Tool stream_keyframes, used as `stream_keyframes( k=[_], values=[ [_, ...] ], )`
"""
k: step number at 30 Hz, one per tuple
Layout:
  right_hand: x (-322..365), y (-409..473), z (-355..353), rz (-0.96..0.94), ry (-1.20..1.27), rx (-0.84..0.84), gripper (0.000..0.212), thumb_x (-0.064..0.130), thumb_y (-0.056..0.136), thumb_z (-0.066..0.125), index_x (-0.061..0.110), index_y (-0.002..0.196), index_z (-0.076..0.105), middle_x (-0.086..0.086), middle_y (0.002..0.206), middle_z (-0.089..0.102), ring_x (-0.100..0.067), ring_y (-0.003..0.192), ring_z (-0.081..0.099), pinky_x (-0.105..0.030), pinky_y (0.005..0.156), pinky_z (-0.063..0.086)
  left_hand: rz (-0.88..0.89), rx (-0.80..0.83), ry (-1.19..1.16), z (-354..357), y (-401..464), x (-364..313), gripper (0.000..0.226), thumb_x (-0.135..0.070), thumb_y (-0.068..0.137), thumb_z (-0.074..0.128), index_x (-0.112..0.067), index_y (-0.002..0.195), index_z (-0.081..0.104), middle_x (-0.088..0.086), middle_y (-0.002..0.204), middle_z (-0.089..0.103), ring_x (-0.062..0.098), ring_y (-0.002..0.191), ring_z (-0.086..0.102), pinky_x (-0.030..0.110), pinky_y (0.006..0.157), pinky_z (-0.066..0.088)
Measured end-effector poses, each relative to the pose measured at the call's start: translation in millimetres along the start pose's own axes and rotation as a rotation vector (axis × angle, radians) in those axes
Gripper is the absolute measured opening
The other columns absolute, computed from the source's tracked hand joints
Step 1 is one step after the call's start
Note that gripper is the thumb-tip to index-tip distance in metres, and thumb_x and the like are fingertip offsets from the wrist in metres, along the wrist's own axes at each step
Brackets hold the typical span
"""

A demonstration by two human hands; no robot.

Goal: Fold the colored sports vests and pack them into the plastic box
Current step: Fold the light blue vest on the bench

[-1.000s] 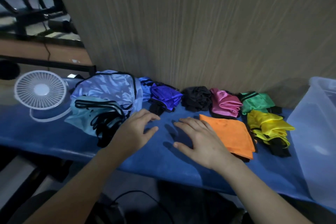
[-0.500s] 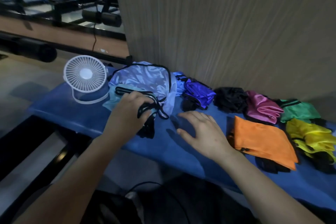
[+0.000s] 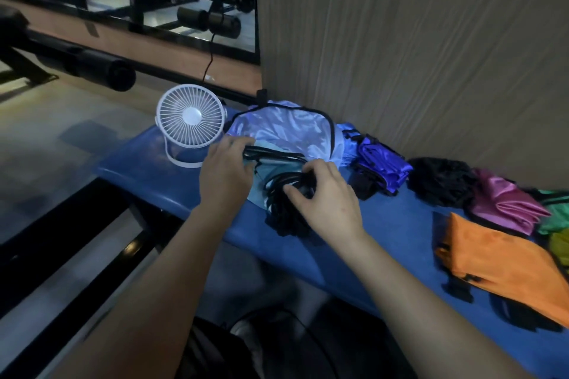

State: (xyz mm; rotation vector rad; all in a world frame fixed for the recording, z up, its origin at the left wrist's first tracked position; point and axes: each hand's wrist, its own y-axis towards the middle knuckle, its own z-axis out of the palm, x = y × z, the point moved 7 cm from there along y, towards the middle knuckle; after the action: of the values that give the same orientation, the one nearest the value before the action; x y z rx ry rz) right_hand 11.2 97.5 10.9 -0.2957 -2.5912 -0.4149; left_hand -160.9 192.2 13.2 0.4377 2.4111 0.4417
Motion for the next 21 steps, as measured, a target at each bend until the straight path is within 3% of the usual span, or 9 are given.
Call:
stream_keyframes(
  k=[4,7,11,13,16,21],
  values=[
    [2,-1,7,0.057,0.015,-0.009,0.061,0.068,0.077,0.068,0.025,0.116,0.049,0.004,0.117,0.053,-0.025,0.112,0.056,-0.04,0.089,0.046,-0.026,-0.035,-0.059,-4,2,5,0.01,-0.016,0.092,0.065,-0.019,0.101,0.064,0.002,0.108,0.054,0.024,0.107,0.05,0.039,0.085,0.046],
    [3,-2,9,0.098,0.014,-0.008,0.067,0.068,0.074,0.07,0.023,0.118,0.046,0.002,0.119,0.051,-0.027,0.114,0.054,-0.043,0.092,0.046,0.047,0.004,-0.131,0,2,0,0.021,-0.012,0.087,0.069,-0.019,0.102,0.057,-0.002,0.11,0.055,0.024,0.105,0.054,0.045,0.082,0.049],
    [3,-3,12,0.112,0.008,0.038,0.051,0.038,0.082,0.073,0.022,0.117,0.04,0.001,0.121,0.05,-0.032,0.109,0.057,-0.039,0.078,0.042,0.021,0.063,-0.153,10,3,5,0.041,-0.011,0.085,0.072,-0.019,0.123,0.058,0.001,0.114,0.058,0.027,0.108,0.055,0.049,0.086,0.051],
    [0,-3,9,0.109,0.024,0.042,0.043,0.022,0.084,0.067,0.023,0.118,0.04,0.001,0.121,0.05,-0.034,0.106,0.058,-0.039,0.073,0.039,0.049,0.052,-0.105,13,3,4,0.031,-0.012,0.087,0.072,-0.014,0.117,0.066,0.006,0.108,0.055,0.031,0.103,0.052,0.051,0.086,0.05],
    [-4,-4,2,0.104,0.059,0.042,0.043,0.012,0.082,0.063,0.026,0.117,0.043,0.003,0.122,0.055,-0.032,0.105,0.058,-0.039,0.076,0.043,0.092,0.026,-0.142,12,3,-6,0.014,-0.016,0.091,0.068,-0.009,0.103,0.069,0.006,0.103,0.053,0.029,0.099,0.051,0.047,0.085,0.049],
    [-18,-13,-25,0.073,0.095,-0.059,0.033,0.013,0.079,0.061,0.026,0.108,0.052,0.005,0.111,0.061,-0.026,0.101,0.06,-0.042,0.082,0.049,0.147,0.042,-0.353,-5,-2,-44,0.018,-0.027,0.099,0.057,-0.012,0.089,0.058,-0.001,0.072,0.055,0.011,0.059,0.047,0.038,0.06,0.042]
  ],
)
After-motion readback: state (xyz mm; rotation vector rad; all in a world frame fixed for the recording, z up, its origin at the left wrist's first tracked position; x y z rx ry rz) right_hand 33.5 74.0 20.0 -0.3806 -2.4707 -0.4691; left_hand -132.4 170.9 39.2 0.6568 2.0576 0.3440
